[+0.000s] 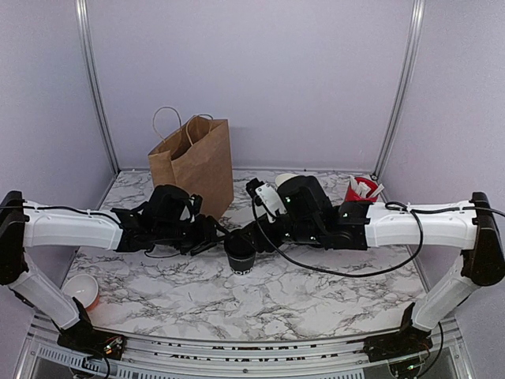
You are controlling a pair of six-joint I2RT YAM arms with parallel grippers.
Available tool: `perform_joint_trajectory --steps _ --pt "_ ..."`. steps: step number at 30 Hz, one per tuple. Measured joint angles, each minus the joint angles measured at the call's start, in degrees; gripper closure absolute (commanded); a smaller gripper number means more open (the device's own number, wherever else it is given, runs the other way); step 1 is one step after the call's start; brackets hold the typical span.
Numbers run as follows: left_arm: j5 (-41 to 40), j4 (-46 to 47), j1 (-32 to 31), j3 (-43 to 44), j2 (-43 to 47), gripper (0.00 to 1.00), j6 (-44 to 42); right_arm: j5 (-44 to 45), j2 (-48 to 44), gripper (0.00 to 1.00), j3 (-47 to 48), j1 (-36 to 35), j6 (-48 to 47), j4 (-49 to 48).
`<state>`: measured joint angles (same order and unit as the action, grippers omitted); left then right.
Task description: Pack the takeout coffee
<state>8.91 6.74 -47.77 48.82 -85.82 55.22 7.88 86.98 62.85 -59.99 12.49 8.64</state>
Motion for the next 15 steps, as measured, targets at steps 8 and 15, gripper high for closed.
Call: perform_joint_trajectory --steps 8,15 --pt "-2.95 -3.85 -0.31 1.29 2.36 0.74 -3.5 0.44 8.33 0.8 6.78 0.11 2.19 4.92" --pt "-4.09 -5.86 -0.76 3.28 2.62 0.89 -6.12 0.68 12.0 0.89 8.9 0.11 2.54 7.43"
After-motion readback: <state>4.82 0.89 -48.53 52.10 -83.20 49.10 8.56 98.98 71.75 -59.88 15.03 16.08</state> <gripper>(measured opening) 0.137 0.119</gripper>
